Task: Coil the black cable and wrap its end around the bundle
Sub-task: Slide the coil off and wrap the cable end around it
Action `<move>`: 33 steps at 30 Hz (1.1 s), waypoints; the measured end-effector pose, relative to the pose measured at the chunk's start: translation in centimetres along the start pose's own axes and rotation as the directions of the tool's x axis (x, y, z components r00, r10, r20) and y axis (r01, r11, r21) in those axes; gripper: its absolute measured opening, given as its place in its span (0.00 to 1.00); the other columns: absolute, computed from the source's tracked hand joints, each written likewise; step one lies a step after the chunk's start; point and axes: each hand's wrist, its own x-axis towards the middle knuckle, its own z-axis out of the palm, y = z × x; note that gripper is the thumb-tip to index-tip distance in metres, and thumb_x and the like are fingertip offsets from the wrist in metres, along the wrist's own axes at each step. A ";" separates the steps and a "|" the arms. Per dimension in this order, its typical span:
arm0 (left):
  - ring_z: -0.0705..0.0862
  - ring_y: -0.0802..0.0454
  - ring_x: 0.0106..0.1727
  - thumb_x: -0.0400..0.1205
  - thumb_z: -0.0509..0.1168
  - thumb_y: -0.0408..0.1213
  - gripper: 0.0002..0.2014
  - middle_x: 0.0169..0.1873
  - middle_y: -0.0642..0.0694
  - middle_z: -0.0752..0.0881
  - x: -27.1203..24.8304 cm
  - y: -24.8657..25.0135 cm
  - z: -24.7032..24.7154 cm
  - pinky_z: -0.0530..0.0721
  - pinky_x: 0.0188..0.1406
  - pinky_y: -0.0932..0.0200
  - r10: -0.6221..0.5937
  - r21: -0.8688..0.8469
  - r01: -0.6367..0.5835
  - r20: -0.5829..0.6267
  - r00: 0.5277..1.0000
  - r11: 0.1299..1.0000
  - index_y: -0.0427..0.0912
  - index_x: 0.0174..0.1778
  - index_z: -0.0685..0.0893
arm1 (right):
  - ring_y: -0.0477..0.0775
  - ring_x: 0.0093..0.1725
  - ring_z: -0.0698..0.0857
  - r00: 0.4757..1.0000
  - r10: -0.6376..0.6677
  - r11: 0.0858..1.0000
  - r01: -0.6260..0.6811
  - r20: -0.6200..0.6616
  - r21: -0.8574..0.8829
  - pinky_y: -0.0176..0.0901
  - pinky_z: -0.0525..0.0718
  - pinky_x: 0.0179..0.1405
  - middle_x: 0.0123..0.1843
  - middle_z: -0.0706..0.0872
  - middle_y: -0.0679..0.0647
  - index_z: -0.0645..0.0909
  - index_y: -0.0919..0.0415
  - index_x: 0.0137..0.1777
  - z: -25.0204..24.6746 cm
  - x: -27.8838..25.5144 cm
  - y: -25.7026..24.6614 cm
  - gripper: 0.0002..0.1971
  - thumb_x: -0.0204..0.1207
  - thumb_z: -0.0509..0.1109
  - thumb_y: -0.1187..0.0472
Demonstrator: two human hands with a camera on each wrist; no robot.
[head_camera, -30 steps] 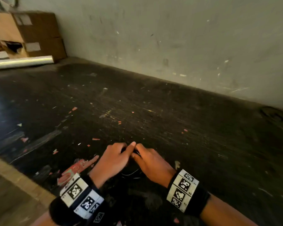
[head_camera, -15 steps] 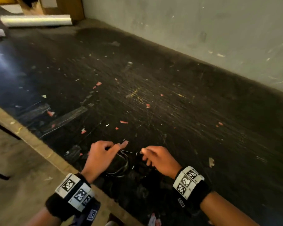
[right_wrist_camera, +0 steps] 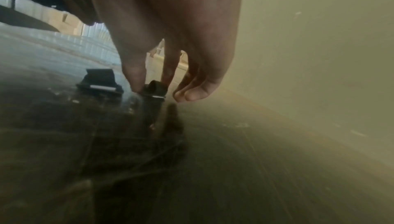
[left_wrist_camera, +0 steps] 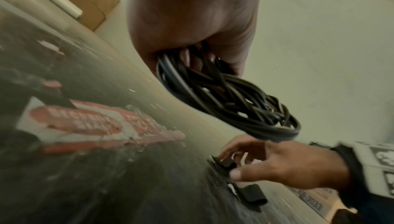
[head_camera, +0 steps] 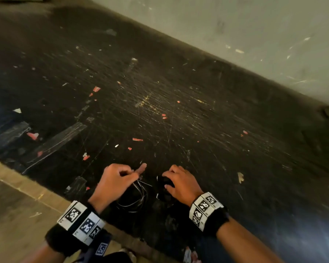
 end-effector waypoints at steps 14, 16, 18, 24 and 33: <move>0.71 0.66 0.18 0.73 0.74 0.34 0.15 0.12 0.57 0.77 2.3 2.8 4.3 0.69 0.23 0.66 0.091 0.027 -0.098 0.180 0.979 0.995 0.47 0.20 0.83 | 0.49 0.50 0.87 0.945 -0.001 0.927 0.124 -0.328 0.355 0.40 0.83 0.52 0.50 0.89 0.56 0.88 0.62 0.55 -4.2 -1.7 -1.1 0.09 0.77 0.70 0.63; 0.71 0.66 0.17 0.74 0.73 0.35 0.12 0.12 0.58 0.77 2.3 3.5 4.8 0.68 0.22 0.68 0.102 0.046 -0.115 0.222 0.970 0.992 0.45 0.23 0.85 | 0.44 0.47 0.85 0.922 0.011 0.920 0.142 -0.387 0.366 0.34 0.80 0.49 0.49 0.90 0.57 0.88 0.63 0.54 -4.6 -2.4 -0.7 0.08 0.77 0.70 0.65; 0.71 0.67 0.17 0.77 0.71 0.34 0.10 0.12 0.57 0.77 2.1 4.2 5.1 0.68 0.20 0.70 0.095 -0.036 -0.089 0.290 0.952 0.995 0.41 0.28 0.86 | 0.43 0.45 0.85 0.904 0.009 0.917 0.163 -0.427 0.364 0.32 0.80 0.47 0.47 0.90 0.57 0.88 0.63 0.53 -4.9 -3.0 -0.3 0.08 0.77 0.71 0.66; 0.67 0.64 0.16 0.79 0.66 0.26 0.16 0.12 0.55 0.71 1.9 5.7 6.3 0.64 0.18 0.70 0.140 -0.197 -0.074 0.346 0.928 0.978 0.41 0.24 0.80 | 0.48 0.43 0.88 0.886 0.077 0.944 0.082 -0.456 0.319 0.37 0.84 0.46 0.45 0.90 0.54 0.87 0.60 0.49 -5.5 -4.2 -0.3 0.05 0.77 0.70 0.64; 0.68 0.64 0.16 0.79 0.66 0.28 0.20 0.12 0.57 0.71 1.9 7.6 6.5 0.64 0.20 0.68 0.209 -0.172 -0.170 0.244 0.947 0.970 0.47 0.19 0.80 | 0.49 0.36 0.89 0.871 0.451 0.403 -0.002 -0.197 0.915 0.41 0.90 0.39 0.44 0.87 0.59 0.80 0.68 0.51 -9.3 -4.1 -0.3 0.05 0.79 0.65 0.73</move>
